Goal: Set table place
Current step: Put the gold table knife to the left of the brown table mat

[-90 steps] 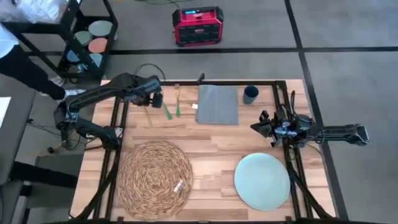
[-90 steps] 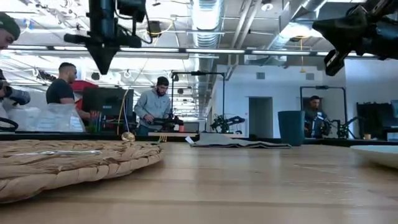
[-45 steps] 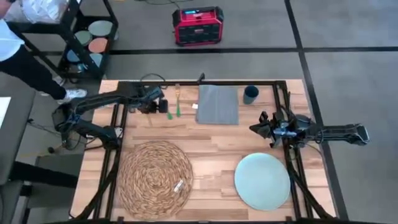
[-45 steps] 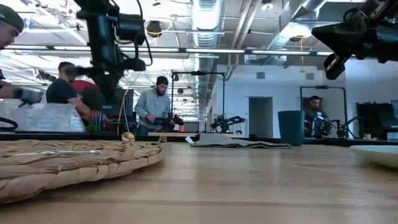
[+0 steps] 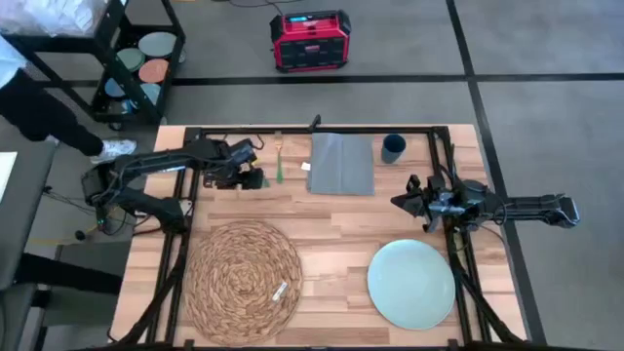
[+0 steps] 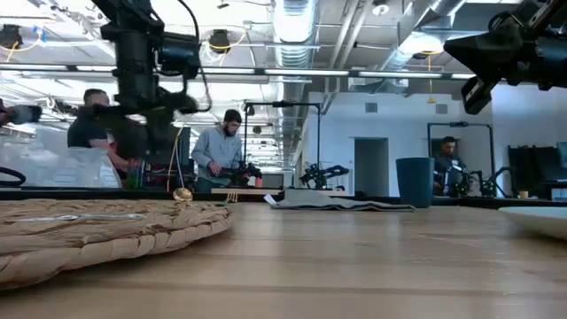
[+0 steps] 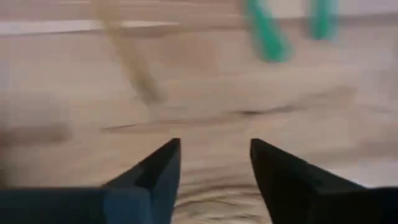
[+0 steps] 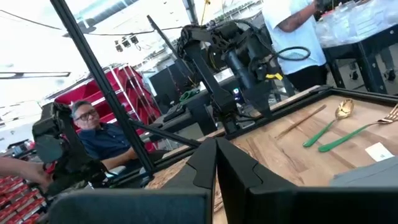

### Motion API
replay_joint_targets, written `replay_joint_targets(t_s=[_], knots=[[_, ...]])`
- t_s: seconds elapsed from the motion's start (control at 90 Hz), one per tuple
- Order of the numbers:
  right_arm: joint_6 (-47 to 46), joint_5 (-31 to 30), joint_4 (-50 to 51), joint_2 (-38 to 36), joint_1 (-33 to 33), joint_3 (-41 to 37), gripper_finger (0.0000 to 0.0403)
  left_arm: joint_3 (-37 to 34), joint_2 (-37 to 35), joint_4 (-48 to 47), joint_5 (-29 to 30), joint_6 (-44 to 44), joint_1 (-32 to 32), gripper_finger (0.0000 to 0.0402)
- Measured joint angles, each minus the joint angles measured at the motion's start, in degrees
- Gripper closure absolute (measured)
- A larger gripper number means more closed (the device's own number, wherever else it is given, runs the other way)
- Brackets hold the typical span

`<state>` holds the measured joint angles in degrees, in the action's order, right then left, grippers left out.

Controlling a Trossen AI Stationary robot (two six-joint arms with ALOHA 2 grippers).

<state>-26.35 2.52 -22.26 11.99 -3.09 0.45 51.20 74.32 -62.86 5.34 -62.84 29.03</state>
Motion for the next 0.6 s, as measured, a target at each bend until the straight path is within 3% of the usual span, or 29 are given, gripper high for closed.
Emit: replay_joint_targets(t_s=[0.144, 0.389, 0.6], knots=[[-0.02, 0.29, 0.0, 0.0, 0.02, 0.0, 0.0403, 0.0, 0.0, -4.39, 3.99, -3.3, 0.92, 0.0201], [-0.07, 0.39, 0.0, 0.0, 0.02, 0.0, 0.0403, 0.0, 0.26, -0.51, 4.98, -9.81, 1.9, 0.0201], [-0.2, 0.44, -0.01, 0.0, 0.02, 0.0, 0.0403, 0.0, 5.08, 2.88, 5.21, -13.34, 1.78, 0.0201]])
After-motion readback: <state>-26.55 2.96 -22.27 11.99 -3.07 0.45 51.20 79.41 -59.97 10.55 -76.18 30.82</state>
